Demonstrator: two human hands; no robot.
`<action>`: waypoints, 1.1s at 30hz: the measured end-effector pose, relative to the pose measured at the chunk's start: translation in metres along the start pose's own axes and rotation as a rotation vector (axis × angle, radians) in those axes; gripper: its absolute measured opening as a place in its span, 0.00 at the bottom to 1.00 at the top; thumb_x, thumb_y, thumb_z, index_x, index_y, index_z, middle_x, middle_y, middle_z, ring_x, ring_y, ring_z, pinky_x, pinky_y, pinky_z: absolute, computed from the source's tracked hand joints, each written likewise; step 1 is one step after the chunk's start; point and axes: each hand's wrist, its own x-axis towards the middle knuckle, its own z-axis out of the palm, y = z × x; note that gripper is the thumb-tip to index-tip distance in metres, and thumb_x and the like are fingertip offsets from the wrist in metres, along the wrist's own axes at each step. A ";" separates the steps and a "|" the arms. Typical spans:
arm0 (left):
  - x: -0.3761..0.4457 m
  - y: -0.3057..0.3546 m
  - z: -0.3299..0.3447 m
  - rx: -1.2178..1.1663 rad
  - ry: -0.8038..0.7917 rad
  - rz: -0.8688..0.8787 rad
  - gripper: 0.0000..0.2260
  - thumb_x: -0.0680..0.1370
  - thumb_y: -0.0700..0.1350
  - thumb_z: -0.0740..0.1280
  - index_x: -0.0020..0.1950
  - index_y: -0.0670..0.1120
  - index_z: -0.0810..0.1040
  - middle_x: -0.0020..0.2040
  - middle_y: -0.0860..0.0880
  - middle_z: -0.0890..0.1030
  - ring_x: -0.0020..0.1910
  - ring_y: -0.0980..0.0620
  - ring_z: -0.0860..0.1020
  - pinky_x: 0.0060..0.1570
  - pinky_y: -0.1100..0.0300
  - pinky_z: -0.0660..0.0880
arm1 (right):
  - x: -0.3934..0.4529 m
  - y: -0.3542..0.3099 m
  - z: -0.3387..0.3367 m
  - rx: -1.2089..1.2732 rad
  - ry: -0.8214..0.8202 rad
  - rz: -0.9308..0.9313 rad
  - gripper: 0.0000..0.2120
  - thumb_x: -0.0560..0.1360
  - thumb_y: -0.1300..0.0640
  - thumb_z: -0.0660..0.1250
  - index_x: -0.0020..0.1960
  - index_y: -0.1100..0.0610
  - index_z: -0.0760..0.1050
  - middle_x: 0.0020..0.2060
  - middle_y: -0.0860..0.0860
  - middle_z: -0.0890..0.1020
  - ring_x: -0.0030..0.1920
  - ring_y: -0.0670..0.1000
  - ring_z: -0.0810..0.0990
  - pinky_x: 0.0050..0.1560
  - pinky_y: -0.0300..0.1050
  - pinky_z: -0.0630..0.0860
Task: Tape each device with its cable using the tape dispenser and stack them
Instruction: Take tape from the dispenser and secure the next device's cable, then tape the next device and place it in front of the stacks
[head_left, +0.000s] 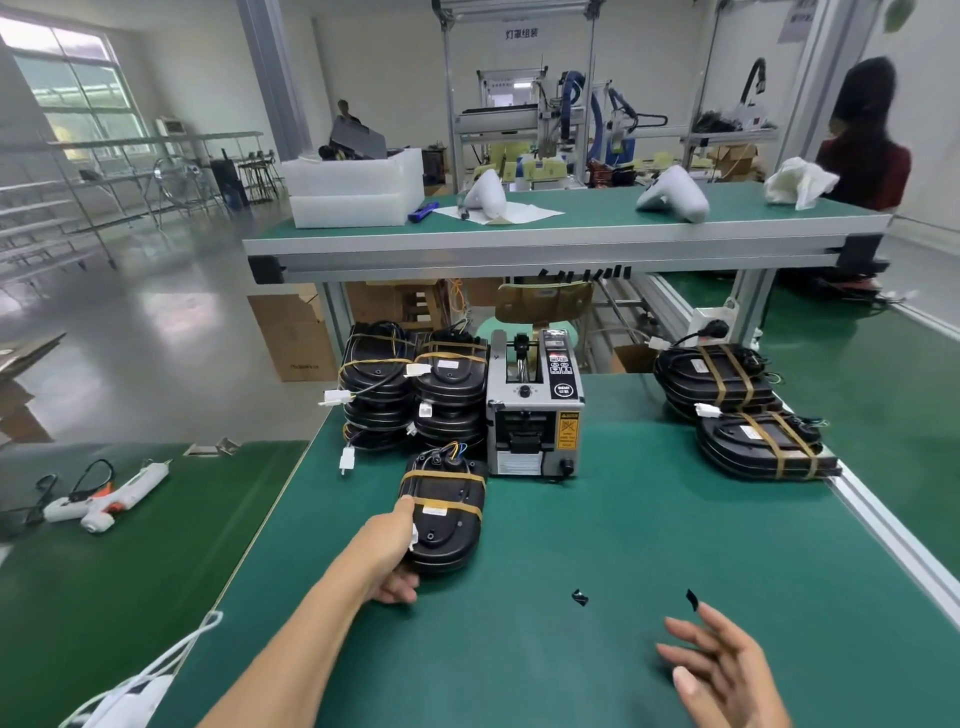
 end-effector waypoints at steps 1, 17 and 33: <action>0.002 -0.002 -0.001 0.020 0.014 0.004 0.29 0.86 0.67 0.47 0.57 0.45 0.75 0.30 0.43 0.81 0.24 0.45 0.80 0.31 0.63 0.72 | 0.000 -0.001 -0.001 -0.010 -0.005 0.001 0.31 0.72 0.85 0.62 0.70 0.65 0.68 0.49 0.42 0.87 0.44 0.47 0.87 0.47 0.31 0.79; -0.018 -0.070 -0.006 -0.079 0.510 0.413 0.27 0.82 0.72 0.50 0.50 0.51 0.74 0.29 0.47 0.83 0.22 0.49 0.80 0.39 0.52 0.74 | 0.000 -0.024 -0.006 0.039 0.111 0.040 0.24 0.77 0.78 0.64 0.67 0.57 0.72 0.54 0.57 0.85 0.45 0.56 0.88 0.43 0.44 0.84; -0.012 -0.090 0.014 -0.289 0.656 0.731 0.14 0.80 0.55 0.61 0.38 0.50 0.77 0.21 0.44 0.73 0.23 0.44 0.72 0.24 0.65 0.67 | 0.276 -0.079 -0.051 0.078 0.851 0.365 0.42 0.73 0.51 0.79 0.77 0.58 0.57 0.73 0.63 0.66 0.67 0.66 0.73 0.66 0.56 0.74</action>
